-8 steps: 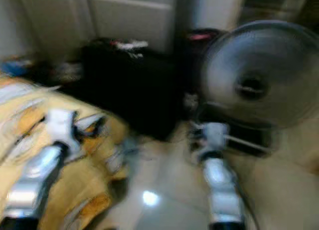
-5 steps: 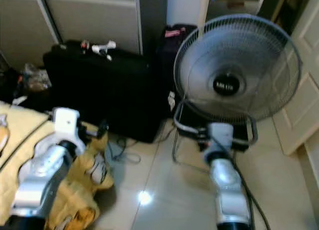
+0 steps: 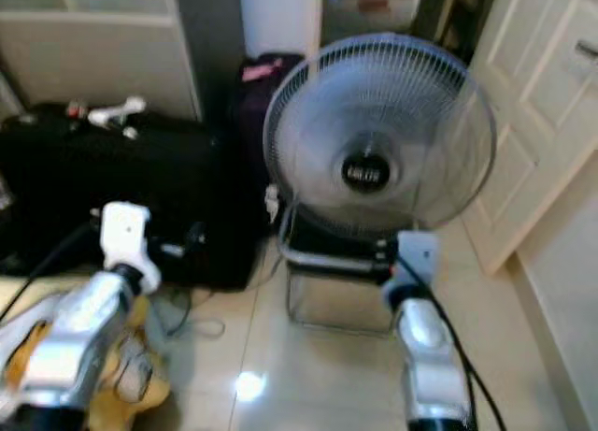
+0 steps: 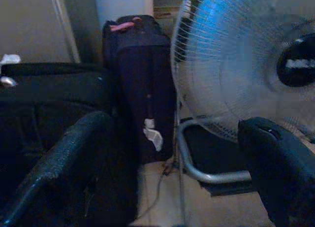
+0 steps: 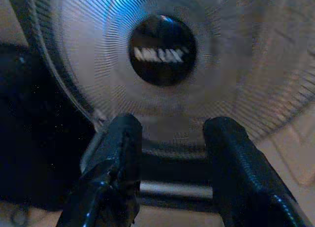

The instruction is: Clean up the room

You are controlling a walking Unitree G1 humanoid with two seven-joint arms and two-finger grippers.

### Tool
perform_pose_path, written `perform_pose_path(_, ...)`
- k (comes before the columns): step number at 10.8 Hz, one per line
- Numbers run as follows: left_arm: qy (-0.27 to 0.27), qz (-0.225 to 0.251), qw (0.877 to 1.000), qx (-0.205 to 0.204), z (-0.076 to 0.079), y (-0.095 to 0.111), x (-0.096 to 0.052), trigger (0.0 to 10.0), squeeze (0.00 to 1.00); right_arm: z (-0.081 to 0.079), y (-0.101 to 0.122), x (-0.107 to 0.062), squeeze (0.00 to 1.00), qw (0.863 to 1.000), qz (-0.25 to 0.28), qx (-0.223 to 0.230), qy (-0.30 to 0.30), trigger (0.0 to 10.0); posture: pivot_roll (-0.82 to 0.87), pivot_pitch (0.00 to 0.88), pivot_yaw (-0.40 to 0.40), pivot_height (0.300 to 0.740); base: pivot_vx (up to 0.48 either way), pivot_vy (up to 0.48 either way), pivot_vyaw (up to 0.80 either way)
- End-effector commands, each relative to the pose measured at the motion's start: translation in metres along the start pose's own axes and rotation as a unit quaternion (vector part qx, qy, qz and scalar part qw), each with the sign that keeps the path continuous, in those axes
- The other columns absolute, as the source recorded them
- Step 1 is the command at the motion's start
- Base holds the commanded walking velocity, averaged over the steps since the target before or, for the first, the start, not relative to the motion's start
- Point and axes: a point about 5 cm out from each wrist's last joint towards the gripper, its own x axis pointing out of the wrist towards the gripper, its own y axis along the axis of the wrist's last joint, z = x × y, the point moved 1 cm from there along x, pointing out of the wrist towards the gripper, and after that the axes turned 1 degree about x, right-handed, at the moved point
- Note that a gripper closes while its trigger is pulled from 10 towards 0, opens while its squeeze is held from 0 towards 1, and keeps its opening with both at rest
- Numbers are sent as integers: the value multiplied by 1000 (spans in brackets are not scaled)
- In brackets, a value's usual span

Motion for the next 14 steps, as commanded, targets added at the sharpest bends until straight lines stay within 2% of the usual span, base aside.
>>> perform_pose_path(1,10,0,1000,6,-8,1,-2,10000,0,-9,2,1,0,1000,5,11,12,10000,-14,0,44,740,349,0,-800)
perform_pose_path(3,10,1,1000,5,-7,0,-4,10000,0,-8,4,-1,0,1000,17,5,15,10000,-12,0,43,740,351,0,-800)
perform_pose_path(4,24,9,1000,-8,-10,-1,-6,10000,0,-9,4,-2,0,1000,24,12,16,10000,-7,0,39,740,307,0,0)
perform_pose_path(5,57,26,997,-41,-17,-3,-12,10000,0,-11,5,-5,0,999,33,27,12,10000,-6,0,35,740,0,0,0)
perform_pose_path(6,61,22,997,-28,-20,-6,-16,10000,0,-7,7,-6,0,999,37,7,-13,10000,-4,0,34,740,0,0,0)
perform_pose_path(7,52,13,999,-2,-19,-9,-17,10000,0,-3,1,-8,0,999,22,7,-28,10000,-7,0,37,740,0,0,0)
perform_pose_path(14,52,13,999,-2,-19,-9,-17,10000,0,-3,1,-8,0,999,22,7,-28,10000,-7,0,37,740,0,0,0)
